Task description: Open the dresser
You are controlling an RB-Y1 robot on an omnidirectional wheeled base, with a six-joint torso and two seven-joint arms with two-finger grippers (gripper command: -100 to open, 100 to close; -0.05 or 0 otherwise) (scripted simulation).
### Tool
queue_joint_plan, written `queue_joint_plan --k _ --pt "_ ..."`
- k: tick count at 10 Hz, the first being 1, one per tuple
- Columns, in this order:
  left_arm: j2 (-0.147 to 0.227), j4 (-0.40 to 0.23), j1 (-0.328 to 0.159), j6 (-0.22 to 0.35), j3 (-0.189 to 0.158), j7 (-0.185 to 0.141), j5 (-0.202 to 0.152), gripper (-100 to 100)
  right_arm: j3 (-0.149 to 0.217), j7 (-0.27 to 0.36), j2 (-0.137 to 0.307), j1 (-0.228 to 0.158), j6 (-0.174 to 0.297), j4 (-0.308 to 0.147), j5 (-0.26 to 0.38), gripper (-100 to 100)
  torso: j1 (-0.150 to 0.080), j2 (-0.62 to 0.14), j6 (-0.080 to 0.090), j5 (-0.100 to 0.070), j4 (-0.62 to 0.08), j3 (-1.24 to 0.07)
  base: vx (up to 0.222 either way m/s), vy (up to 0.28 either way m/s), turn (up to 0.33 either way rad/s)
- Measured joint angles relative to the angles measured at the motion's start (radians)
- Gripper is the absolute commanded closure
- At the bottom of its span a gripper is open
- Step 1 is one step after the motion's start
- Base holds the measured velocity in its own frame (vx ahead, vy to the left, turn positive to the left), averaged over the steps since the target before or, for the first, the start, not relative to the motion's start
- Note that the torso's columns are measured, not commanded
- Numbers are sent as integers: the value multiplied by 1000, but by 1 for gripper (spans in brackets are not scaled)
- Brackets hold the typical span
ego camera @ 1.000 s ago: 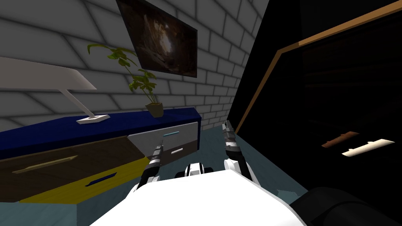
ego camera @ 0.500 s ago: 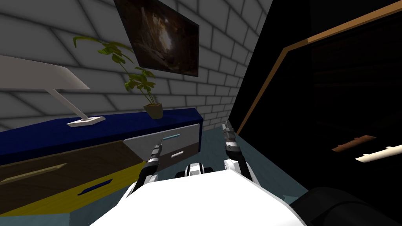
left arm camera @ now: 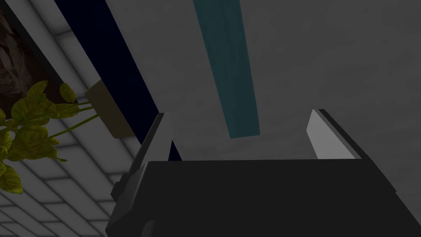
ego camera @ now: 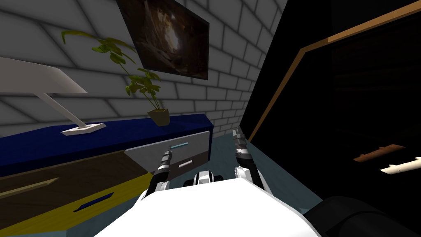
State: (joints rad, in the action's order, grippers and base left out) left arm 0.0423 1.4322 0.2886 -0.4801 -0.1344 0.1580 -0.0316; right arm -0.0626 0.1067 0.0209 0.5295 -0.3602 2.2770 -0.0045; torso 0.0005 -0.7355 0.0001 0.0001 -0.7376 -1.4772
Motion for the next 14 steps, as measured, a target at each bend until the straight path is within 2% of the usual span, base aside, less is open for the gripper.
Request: queue_joint_plan --k 1,8,12,13,14 --pt "0 2 0 4 0 0 0 100 0 0 0 0 0 0 0 0 0 -1 0 0 0 0 0 0 0" --pt "-2 42 32 23 17 -4 0 100 0 0 0 0 0 0 0 0 1 -1 -3 -3 -3 0 -153 -35 2" --pt "-4 68 61 15 27 -5 1 100 0 0 0 0 0 0 0 0 -3 -5 -1 -3 -2 2 -148 -64 24" --pt "-4 65 64 16 28 -5 1 -100 0 0 0 0 0 0 0 0 -1 0 0 -3 -2 -1 -28 -16 -11" --pt "-2 85 65 34 26 -6 -1 -100 0 0 0 0 0 0 0 0 0 2 0 -1 -1 -2 -15 -9 -6"
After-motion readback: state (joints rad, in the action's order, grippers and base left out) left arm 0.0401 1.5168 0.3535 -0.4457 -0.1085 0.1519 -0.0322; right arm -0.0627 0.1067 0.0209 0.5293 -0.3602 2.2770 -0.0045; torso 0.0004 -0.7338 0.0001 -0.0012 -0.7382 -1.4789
